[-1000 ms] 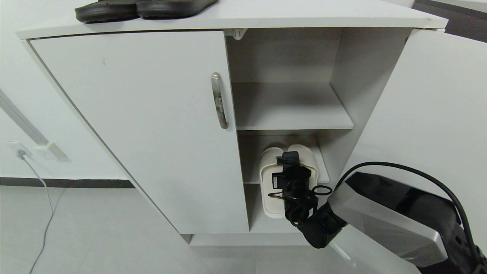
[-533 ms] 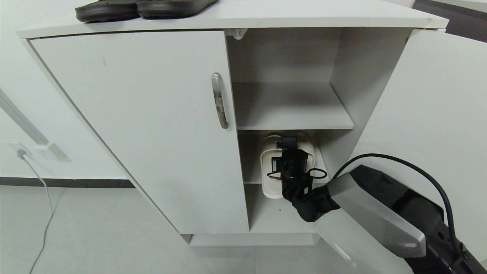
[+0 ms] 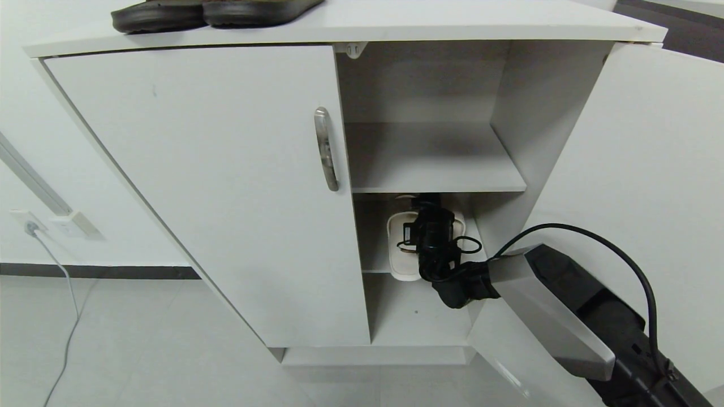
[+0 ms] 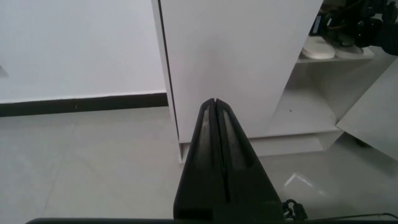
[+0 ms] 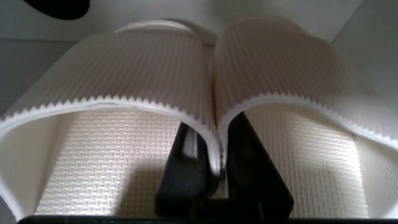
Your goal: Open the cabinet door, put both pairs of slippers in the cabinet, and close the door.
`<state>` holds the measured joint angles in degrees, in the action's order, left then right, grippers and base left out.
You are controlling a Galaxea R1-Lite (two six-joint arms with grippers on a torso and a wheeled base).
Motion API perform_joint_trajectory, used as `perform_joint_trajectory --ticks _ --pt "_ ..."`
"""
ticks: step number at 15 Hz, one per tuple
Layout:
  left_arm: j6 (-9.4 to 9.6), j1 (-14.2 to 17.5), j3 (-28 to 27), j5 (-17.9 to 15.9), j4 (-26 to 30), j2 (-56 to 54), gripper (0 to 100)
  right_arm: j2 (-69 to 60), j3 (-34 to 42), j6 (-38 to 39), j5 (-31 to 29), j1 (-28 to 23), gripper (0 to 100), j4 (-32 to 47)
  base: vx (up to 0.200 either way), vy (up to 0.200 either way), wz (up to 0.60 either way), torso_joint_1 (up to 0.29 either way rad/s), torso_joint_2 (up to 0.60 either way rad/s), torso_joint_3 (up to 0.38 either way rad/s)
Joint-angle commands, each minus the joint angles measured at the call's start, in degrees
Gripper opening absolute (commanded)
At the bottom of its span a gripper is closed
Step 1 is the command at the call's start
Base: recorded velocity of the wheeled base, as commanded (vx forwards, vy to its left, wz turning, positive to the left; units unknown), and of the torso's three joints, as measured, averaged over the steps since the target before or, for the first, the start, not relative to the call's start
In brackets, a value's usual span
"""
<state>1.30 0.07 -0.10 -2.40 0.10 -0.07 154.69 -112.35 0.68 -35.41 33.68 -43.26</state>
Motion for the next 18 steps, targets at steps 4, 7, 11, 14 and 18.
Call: perform_joint_trajectory --ticks 4,7,11,14,18 --pt "-0.07 0.01 0.01 0.03 -0.01 0.07 0 0.53 -0.24 0.02 -0.09 -0.11 100 0.02 0.000 0.000 0.00 0.000 0.00 0.000" --pt "-0.07 0.01 0.01 0.03 -0.01 0.07 0 -2.64 4.77 -0.07 -0.36 0.24 100 -3.14 0.000 0.000 0.00 0.000 0.00 0.000" --pt "0.01 0.01 0.01 -0.06 -0.01 0.07 0 -12.83 23.40 -0.33 -0.80 2.79 100 -11.40 0.000 0.000 0.00 0.000 0.00 0.000" --pt "0.01 0.01 0.01 -0.06 -0.01 0.07 0 -21.62 40.45 -0.33 -0.89 6.22 100 -18.43 0.000 0.000 0.00 0.000 0.00 0.000" --pt "0.10 0.01 0.01 -0.06 -0.01 0.07 0 -28.39 59.44 -0.33 -3.61 10.26 100 -27.93 0.000 0.000 0.00 0.000 0.00 0.000"
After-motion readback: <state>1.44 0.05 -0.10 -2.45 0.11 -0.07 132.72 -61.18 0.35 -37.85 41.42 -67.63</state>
